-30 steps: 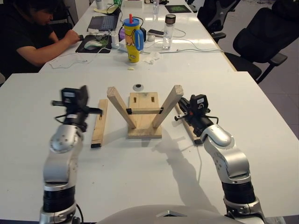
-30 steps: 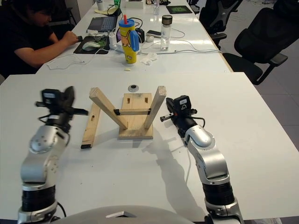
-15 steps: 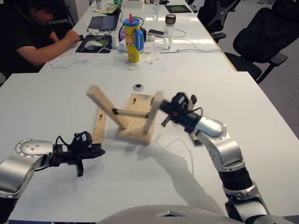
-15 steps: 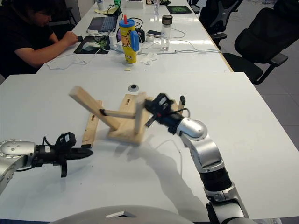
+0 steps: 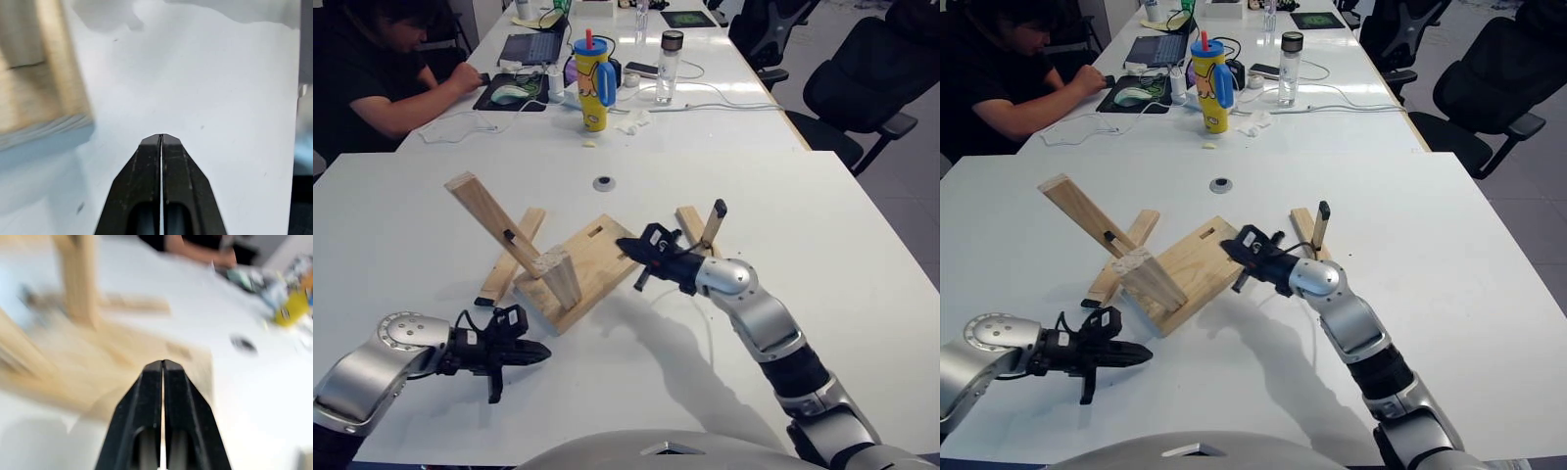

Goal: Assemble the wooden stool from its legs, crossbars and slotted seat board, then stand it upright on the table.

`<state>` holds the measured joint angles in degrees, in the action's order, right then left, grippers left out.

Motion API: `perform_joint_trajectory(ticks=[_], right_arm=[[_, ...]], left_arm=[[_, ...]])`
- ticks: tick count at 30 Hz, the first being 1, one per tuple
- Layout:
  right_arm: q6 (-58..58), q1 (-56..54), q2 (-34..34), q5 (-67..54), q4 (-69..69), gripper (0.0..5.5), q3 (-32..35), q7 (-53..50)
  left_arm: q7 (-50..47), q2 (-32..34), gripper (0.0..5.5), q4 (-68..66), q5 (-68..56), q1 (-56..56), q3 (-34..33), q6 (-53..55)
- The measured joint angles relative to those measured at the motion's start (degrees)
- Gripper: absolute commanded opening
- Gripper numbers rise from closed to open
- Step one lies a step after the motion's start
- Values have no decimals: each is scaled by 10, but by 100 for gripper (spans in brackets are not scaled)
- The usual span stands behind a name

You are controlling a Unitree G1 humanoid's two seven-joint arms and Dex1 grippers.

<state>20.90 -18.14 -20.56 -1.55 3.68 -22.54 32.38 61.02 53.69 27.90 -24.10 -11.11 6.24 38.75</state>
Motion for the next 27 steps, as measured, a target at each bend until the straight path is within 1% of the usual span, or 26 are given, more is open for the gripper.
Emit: perform_joint_trajectory(ticks=[4,7,9,12,15,21,24,27], right_arm=[[-57,-34,30,30,-110,0,-16,2],[-91,-55,41,47,-161,0,-22,4],[-86,-70,39,77,-183,0,-31,2],[-39,-115,21,141,-187,0,-60,9],[10,-134,-8,176,-155,0,-90,51],[117,-133,-89,199,-13,0,-144,180],[145,-110,-96,184,44,0,-151,209],[169,-91,-79,161,74,0,-150,212]], left_arm=[[-46,-43,3,10,4,5,25,5],[-63,-46,3,13,24,3,48,6],[-79,-47,3,13,41,3,61,6],[-122,-69,3,11,70,25,71,6],[-165,-96,3,-6,98,53,78,6],[-270,-160,3,-69,165,104,79,3],[-314,-187,3,-134,206,146,86,-17],[-342,-220,3,-229,241,208,95,-52]])
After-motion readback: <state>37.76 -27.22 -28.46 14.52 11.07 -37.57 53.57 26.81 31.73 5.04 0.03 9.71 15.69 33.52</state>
